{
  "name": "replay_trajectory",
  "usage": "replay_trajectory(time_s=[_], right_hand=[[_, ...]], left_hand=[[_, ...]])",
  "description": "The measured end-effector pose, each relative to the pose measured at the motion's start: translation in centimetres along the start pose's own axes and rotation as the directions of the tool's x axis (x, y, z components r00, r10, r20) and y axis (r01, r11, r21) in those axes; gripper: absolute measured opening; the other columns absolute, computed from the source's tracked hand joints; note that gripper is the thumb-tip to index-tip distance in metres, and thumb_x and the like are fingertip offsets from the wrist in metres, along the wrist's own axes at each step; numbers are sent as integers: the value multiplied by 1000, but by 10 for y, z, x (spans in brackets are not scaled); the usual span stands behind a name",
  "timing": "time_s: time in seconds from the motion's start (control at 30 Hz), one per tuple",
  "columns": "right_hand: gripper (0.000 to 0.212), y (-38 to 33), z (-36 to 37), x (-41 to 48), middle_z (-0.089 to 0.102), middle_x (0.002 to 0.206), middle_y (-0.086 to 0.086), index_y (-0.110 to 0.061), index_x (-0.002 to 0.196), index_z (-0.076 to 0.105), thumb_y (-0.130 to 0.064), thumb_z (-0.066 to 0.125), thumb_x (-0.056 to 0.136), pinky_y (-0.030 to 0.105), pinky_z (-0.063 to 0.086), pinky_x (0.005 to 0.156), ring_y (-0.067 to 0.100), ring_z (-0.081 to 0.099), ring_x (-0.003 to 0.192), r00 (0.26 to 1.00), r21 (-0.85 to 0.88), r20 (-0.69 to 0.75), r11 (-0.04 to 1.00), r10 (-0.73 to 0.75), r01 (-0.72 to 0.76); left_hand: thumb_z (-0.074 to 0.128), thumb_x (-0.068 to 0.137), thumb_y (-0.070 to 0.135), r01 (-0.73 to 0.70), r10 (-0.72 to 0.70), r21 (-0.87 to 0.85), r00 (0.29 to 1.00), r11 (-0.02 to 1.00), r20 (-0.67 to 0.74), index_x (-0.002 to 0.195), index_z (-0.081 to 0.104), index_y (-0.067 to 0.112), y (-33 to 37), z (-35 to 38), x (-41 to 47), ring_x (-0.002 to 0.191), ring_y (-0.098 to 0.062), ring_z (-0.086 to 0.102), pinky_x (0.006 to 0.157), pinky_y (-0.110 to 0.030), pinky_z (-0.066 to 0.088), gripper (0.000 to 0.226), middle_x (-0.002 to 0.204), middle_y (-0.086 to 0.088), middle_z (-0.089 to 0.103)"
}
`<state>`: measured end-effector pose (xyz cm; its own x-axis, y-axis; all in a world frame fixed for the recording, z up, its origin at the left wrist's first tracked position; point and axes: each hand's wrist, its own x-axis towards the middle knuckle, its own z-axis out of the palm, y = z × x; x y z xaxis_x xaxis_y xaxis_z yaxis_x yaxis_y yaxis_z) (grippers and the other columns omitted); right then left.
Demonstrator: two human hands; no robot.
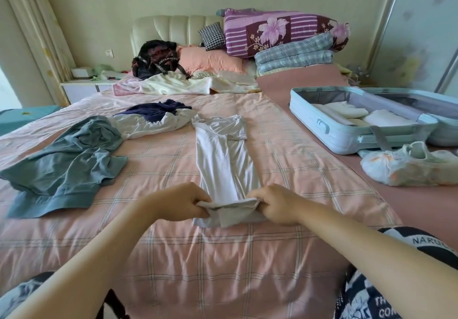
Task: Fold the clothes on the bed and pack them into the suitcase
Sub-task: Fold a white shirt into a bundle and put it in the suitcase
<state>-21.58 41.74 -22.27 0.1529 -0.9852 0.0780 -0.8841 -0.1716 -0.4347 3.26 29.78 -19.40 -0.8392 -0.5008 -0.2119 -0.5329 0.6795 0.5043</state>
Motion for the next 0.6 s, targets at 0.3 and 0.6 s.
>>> replay_trajectory(time_s=[0.3, 0.6], right_hand=[[12, 14, -55, 73, 66, 74, -5, -22, 81, 70, -19, 60, 75, 37, 51, 71, 15, 61, 75, 957, 75, -237, 985, 168, -154], [36, 56, -38, 150, 69, 121, -3, -33, 133, 59, -40, 51, 98, 33, 45, 87, 25, 62, 114, 917, -165, -276, 926, 288, -340]], left_hand=[[57, 97, 12, 42, -152, -252, 886, 967, -438, 89, 64, -4, -24, -44, 65, 62, -13, 52, 54, -22, 44, 19, 71, -4, 56], [57, 96, 28, 228, -229, -83, 742, 970, -630, 125, 53, 22, -71, -46, 137, 95, -21, 58, 83, -38, 48, 30, 105, 3, 62]])
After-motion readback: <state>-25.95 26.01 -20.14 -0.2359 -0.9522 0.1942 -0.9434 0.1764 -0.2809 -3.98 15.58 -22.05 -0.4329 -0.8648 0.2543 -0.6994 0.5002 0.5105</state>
